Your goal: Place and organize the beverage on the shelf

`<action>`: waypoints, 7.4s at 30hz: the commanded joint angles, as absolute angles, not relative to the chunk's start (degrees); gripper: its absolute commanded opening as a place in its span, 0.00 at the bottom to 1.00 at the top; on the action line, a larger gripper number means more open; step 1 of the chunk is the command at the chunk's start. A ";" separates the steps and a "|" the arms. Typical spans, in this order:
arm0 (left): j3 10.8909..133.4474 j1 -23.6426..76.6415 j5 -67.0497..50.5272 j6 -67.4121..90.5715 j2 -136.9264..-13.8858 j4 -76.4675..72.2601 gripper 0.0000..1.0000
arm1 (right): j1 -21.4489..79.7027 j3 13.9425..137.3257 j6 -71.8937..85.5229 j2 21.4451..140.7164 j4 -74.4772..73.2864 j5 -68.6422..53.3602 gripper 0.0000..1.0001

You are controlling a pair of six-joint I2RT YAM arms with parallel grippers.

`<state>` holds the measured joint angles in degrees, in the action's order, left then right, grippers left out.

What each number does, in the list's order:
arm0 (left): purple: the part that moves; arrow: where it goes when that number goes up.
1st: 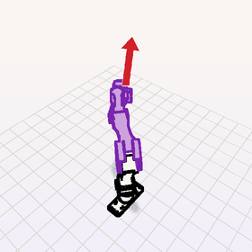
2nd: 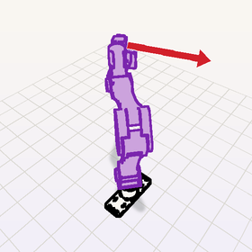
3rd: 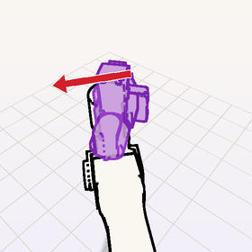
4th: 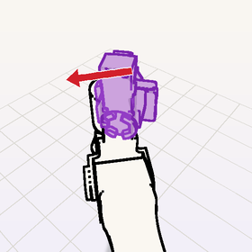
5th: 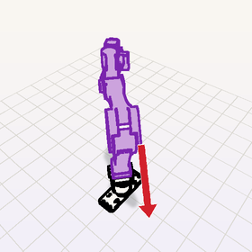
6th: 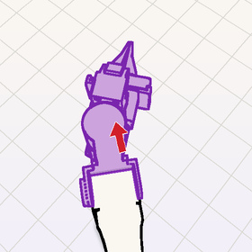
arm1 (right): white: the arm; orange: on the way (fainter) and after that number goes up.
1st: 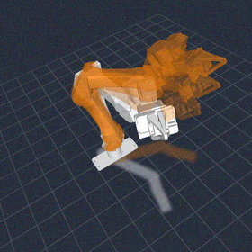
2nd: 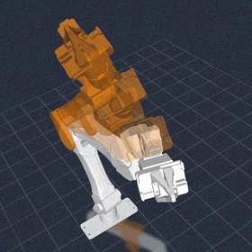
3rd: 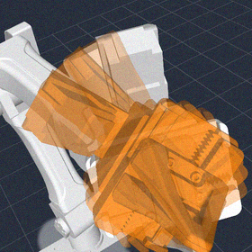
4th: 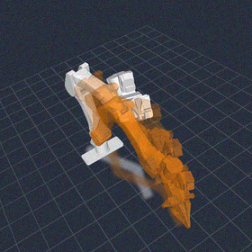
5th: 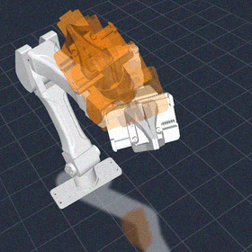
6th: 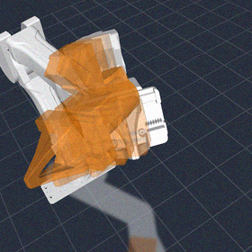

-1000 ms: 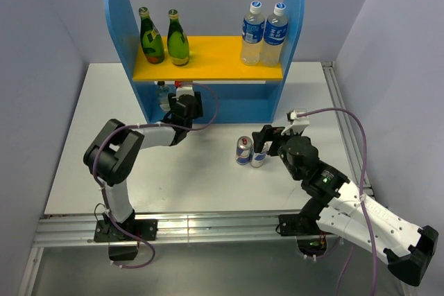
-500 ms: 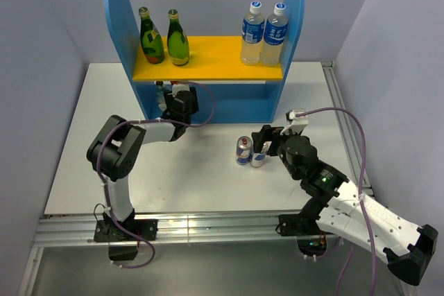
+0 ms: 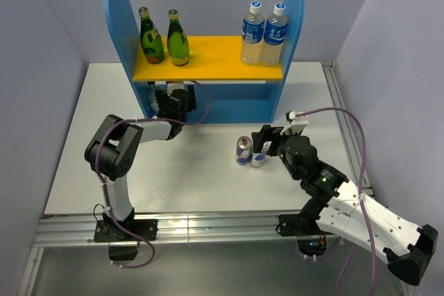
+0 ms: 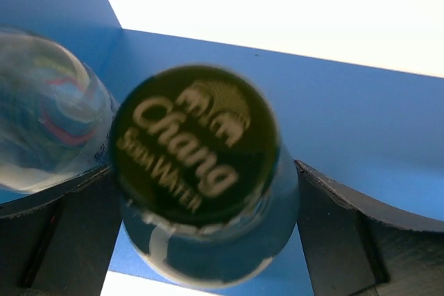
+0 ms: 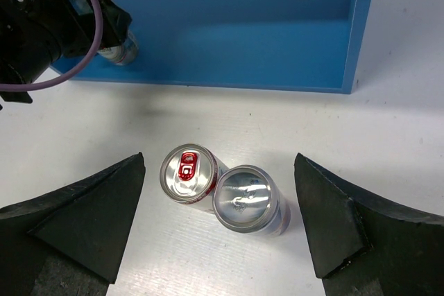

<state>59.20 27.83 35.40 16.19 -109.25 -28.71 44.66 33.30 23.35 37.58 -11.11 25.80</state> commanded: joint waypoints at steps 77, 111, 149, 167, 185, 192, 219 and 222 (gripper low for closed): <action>61.16 54.33 34.02 15.12 -108.01 -35.51 0.00 | 45.00 33.05 24.08 36.48 -9.67 25.93 0.95; 60.56 47.90 28.57 19.24 -102.94 -30.59 0.99 | 46.23 34.63 33.92 34.28 -22.12 29.79 1.00; 38.06 57.22 36.03 23.03 -65.22 -18.90 0.99 | 47.72 26.10 41.75 67.40 11.69 47.54 0.00; 34.19 57.13 40.16 21.89 -58.54 -18.28 0.99 | 40.79 47.89 26.90 86.47 19.51 46.68 0.00; 33.22 56.16 40.34 21.53 -56.51 -18.54 0.99 | 32.78 60.82 23.82 101.95 20.55 42.36 0.00; 33.22 56.16 40.25 21.45 -56.69 -18.72 0.99 | 32.70 58.72 26.36 100.46 24.08 44.38 0.00; 32.78 56.07 40.87 21.36 -56.08 -18.63 0.99 | 32.87 63.55 27.86 105.73 29.44 42.01 0.98; 32.61 56.07 40.69 21.27 -56.16 -18.90 0.99 | 32.96 62.23 28.12 104.68 29.36 41.66 0.99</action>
